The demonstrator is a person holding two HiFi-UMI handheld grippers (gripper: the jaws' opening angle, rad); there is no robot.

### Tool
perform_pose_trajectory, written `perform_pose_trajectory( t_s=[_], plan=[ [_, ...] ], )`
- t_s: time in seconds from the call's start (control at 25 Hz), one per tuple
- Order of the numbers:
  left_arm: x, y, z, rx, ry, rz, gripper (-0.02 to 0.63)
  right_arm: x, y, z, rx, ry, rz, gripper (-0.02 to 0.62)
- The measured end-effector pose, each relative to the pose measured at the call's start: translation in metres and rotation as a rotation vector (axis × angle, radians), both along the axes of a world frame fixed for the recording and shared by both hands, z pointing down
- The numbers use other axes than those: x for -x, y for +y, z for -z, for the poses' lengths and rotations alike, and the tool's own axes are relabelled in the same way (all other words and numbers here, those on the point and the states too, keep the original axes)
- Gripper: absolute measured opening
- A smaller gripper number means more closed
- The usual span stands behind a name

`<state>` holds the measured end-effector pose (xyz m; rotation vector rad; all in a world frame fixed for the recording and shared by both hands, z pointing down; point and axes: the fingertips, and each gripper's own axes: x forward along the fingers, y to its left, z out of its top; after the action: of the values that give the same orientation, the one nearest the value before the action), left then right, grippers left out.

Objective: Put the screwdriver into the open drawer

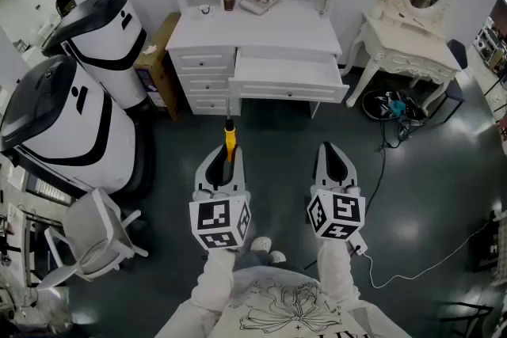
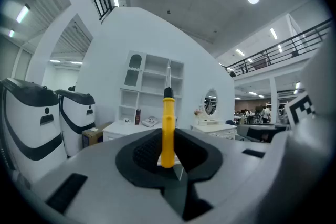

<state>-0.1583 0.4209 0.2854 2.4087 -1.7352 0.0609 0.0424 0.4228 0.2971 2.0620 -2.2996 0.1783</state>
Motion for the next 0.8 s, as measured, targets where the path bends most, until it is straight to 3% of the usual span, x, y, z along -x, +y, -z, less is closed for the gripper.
perform_pose_trajectory(
  t_s=[0.8],
  plan=[
    [0.002,-0.029,-0.005,0.008,0.010,-0.014,0.066,0.001,-0.027,-0.006,0.010,-0.024,-0.017,0.008]
  ],
)
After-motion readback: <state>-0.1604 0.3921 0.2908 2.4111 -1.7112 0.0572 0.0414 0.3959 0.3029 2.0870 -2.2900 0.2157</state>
